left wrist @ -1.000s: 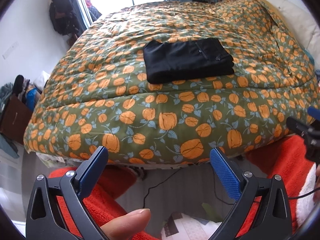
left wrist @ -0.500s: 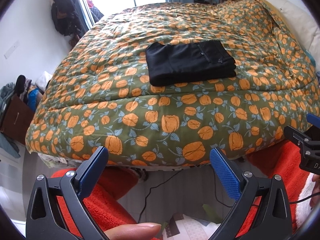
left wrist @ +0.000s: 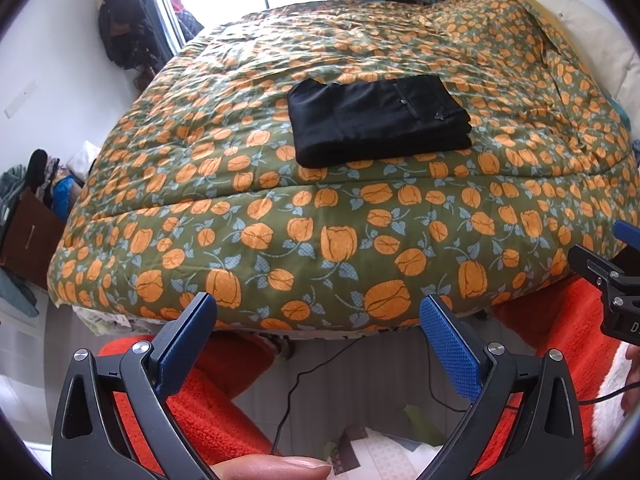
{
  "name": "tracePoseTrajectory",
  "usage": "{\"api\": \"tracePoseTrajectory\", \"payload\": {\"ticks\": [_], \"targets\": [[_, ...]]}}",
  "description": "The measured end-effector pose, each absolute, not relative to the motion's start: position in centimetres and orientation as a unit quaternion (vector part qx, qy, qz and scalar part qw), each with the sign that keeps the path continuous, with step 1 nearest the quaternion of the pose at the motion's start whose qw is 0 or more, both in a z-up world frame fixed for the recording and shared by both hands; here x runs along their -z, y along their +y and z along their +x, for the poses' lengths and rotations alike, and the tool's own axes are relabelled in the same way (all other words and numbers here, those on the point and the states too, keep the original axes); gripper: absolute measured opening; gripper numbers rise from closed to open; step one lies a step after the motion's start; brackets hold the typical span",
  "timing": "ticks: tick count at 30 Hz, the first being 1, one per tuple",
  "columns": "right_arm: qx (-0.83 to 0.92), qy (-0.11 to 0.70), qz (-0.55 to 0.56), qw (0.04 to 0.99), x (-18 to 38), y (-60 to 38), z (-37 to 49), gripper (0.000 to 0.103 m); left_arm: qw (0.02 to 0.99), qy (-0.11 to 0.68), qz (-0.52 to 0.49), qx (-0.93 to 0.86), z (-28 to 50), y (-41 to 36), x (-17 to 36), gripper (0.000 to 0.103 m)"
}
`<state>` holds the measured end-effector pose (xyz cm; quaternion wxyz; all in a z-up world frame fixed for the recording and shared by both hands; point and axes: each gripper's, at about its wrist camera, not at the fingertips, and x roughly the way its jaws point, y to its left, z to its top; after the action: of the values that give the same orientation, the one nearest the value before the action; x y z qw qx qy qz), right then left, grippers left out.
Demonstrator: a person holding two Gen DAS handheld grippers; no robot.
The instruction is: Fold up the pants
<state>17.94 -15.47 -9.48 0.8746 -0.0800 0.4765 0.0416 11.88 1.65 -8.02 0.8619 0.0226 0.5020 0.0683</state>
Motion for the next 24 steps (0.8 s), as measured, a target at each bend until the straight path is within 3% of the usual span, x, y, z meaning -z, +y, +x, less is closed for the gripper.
{"api": "tracePoseTrajectory", "payload": {"ticks": [24], "targets": [[-0.042,0.477,-0.078,0.874,9.56,-15.60,17.75,0.103,0.863,0.500,0.018,-0.072,11.71,1.74,7.99,0.102]]}}
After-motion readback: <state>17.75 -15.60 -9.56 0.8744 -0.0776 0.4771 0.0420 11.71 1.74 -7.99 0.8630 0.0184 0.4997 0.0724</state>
